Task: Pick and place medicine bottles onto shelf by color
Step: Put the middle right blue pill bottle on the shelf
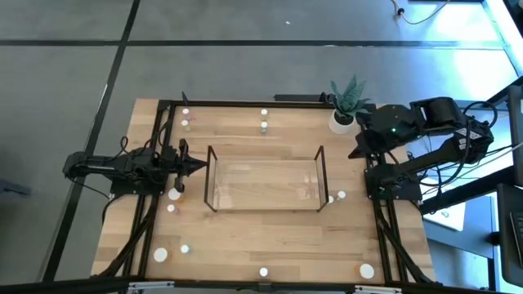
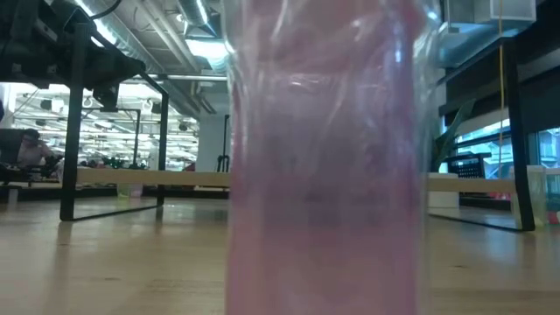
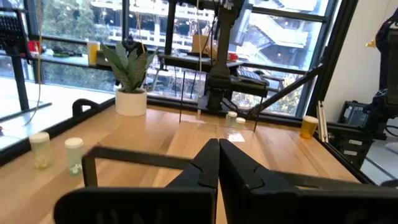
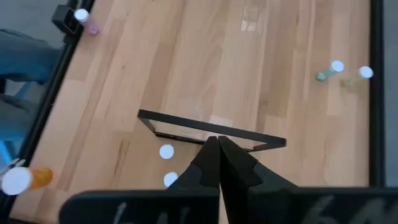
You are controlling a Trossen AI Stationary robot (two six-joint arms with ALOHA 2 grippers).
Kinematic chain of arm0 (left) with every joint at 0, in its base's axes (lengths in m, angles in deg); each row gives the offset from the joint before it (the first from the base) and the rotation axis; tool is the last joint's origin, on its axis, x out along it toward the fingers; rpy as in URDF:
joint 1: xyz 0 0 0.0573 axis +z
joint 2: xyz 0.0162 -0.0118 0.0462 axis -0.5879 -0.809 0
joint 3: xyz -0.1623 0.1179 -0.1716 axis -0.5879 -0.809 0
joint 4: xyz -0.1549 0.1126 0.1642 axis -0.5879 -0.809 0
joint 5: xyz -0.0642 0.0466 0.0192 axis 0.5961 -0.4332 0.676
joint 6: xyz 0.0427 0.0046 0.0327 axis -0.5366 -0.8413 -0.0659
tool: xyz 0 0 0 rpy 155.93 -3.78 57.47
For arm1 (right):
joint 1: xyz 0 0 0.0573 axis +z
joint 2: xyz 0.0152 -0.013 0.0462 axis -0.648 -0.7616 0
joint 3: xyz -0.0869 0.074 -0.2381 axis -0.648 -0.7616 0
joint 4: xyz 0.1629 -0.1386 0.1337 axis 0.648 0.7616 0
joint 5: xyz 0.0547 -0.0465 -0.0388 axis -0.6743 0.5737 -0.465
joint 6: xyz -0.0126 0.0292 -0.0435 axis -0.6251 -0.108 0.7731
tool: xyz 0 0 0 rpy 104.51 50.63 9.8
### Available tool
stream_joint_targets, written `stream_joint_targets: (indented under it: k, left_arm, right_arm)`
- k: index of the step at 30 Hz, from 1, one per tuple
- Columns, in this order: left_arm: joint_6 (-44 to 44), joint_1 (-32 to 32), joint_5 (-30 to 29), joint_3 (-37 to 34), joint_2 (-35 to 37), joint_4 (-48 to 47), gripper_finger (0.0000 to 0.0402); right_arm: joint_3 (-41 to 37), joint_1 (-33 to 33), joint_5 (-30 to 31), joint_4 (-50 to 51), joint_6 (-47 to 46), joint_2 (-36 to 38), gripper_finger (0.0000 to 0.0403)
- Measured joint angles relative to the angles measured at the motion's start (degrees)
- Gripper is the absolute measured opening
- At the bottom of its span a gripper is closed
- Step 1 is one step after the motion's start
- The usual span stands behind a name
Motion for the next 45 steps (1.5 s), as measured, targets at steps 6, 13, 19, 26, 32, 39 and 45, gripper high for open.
stream_joint_targets:
  k: [6, 13, 19, 26, 32, 39, 45]
  left_arm:
    - [-3.90, 0.00, 3.07, 5.49, -0.33, 0.20, 0.0000]
    - [-3.63, 0.00, 3.00, 19.72, -7.67, -7.11, 0.0000]
    - [-5.03, 0.00, 3.02, 37.73, -21.37, -25.39, 0.0000]
    - [-1.22, 0.00, 2.67, 57.68, -36.53, -52.71, 0.0000]
    - [-0.46, 0.00, 2.67, 65.46, -41.55, -64.18, 0.0000]
    - [0.22, 0.00, 2.65, 67.30, -41.18, -68.03, 0.0000]
    - [0.31, 0.00, 2.66, 67.30, -40.87, -68.70, 0.0000]
  right_arm:
    - [0.00, 0.00, 0.00, -0.65, -0.13, -0.02, 0.0000]
    - [0.00, 0.00, 2.70, -3.51, 0.09, -0.08, 0.0000]
    - [0.00, -0.02, 5.62, -3.77, -0.12, -0.51, 0.0000]
    - [0.00, -0.02, 5.64, -3.72, -1.47, -0.84, 0.0000]
    - [0.00, -0.02, 5.63, 1.78, -7.18, -1.72, 0.0000]
    - [-0.17, -0.02, 5.74, 3.67, -13.26, -4.12, 0.0001]
    - [-0.20, 0.00, 11.20, 3.49, -13.51, -5.24, 0.0036]
